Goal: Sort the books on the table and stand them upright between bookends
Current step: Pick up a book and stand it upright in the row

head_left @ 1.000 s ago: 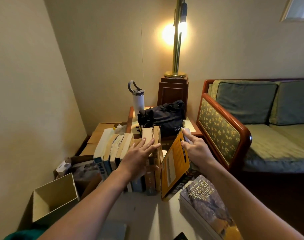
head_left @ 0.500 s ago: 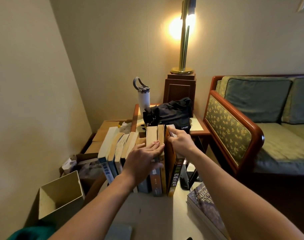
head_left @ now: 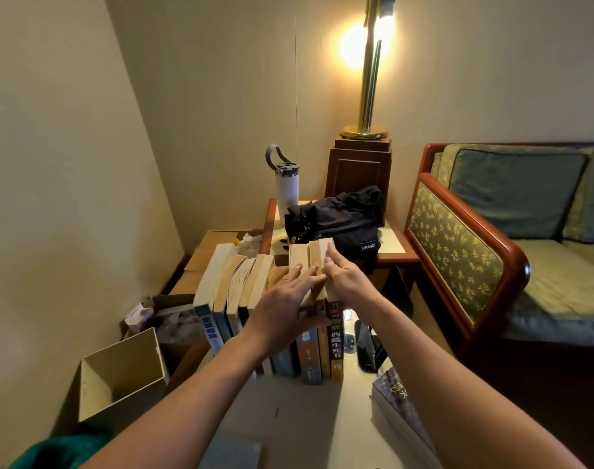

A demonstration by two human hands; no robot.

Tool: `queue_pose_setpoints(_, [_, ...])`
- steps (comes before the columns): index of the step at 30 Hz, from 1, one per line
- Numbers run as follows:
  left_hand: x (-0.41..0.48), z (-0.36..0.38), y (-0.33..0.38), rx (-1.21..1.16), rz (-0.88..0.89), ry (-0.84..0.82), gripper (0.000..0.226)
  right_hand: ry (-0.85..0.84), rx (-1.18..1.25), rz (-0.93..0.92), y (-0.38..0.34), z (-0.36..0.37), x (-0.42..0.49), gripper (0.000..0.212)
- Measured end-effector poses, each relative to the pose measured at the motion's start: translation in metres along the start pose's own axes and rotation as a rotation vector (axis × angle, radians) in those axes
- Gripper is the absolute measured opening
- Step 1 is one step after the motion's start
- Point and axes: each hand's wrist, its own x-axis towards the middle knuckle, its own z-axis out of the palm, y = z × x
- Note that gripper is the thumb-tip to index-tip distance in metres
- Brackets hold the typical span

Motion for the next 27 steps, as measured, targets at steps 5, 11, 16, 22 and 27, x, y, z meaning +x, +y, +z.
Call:
queue_pose_setpoints(5, [0.007, -0.005, -0.006, 0.177, 0.043, -0.109, 0.103, -0.039, 0.114, 0.012, -0.002, 0.0, 0.0, 0.065])
queue_pose_setpoints(11, [0.003, -0.005, -0.012, 0.219, 0.089, 0.012, 0.095, -0.052, 0.092, 0.027, 0.003, 0.004, 0.007, 0.067])
queue_pose_setpoints(16, [-0.004, -0.004, -0.01, 0.196, 0.082, 0.086, 0.088, -0.043, 0.139, 0.018, 0.003, 0.013, 0.005, 0.063])
queue_pose_setpoints(22, [-0.007, 0.001, -0.004, 0.144, 0.062, 0.082, 0.085, -0.032, 0.121, -0.007, 0.005, 0.01, 0.0, 0.063])
queue_pose_setpoints(27, [-0.009, 0.01, 0.002, 0.131, 0.021, 0.06, 0.089, -0.03, 0.208, -0.012, 0.013, 0.006, -0.009, 0.062])
